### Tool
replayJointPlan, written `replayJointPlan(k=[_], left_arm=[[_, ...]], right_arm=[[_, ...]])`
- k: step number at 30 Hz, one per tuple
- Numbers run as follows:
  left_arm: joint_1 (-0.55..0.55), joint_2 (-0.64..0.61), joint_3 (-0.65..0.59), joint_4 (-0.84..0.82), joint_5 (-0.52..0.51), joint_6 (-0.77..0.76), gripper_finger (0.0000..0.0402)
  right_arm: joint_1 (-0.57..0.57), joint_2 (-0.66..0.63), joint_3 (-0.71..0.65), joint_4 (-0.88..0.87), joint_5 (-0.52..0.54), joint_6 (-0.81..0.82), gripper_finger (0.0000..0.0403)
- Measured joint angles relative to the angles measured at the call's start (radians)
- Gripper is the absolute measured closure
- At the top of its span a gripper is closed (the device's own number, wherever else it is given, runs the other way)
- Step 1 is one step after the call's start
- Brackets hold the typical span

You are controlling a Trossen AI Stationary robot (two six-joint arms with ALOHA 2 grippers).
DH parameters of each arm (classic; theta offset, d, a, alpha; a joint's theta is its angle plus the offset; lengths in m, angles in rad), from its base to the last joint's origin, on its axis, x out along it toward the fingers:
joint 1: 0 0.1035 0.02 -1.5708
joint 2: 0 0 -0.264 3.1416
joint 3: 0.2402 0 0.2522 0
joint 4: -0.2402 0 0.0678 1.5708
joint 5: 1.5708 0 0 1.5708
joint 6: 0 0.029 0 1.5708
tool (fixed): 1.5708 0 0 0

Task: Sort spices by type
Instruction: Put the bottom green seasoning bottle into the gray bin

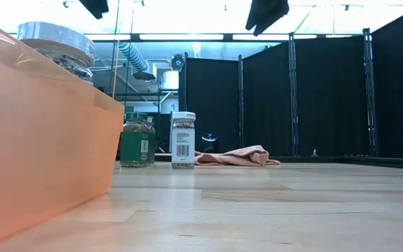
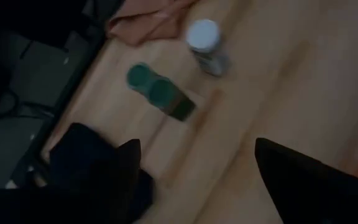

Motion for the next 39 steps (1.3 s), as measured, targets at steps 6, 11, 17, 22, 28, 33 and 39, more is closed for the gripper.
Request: replayJointPlan(k=[6,11,17,22,28,33,39], left_arm=[[0.182,-0.04,0.0,0.046,0.001,0.074,0.0103],[0.321,-0.05,0.0,0.175,0.054,0.166,0.0118],[0.48,-0.033,-0.027,0.31,0.176,0.245,0.0119],[0.558,-0.033,-0.135,0.402,0.281,0.255,0.0119],[0.592,-0.033,-0.279,0.512,0.372,0.217,0.0119],[0.592,-0.033,-0.353,0.535,0.362,0.141,0.0119],[0.587,-0.033,-0.443,0.664,0.382,0.098,0.0119]], right_arm=[[-0.021,0.0,-0.001,-0.025,0.0,-0.02,0.0093],[-0.036,0.0,-0.001,-0.031,0.0,-0.072,0.0093],[-0.061,0.0,-0.001,-0.035,0.0,-0.093,0.0091],[-0.09,0.0,-0.001,-0.079,0.0,-0.109,0.009],[-0.123,0.0,-0.001,-0.11,0.0,-0.099,0.0089],[-0.149,0.0,-0.001,-0.108,0.0,-0.104,0.0088],[-0.173,0.0,-0.001,-0.108,0.0,-0.105,0.0087]])
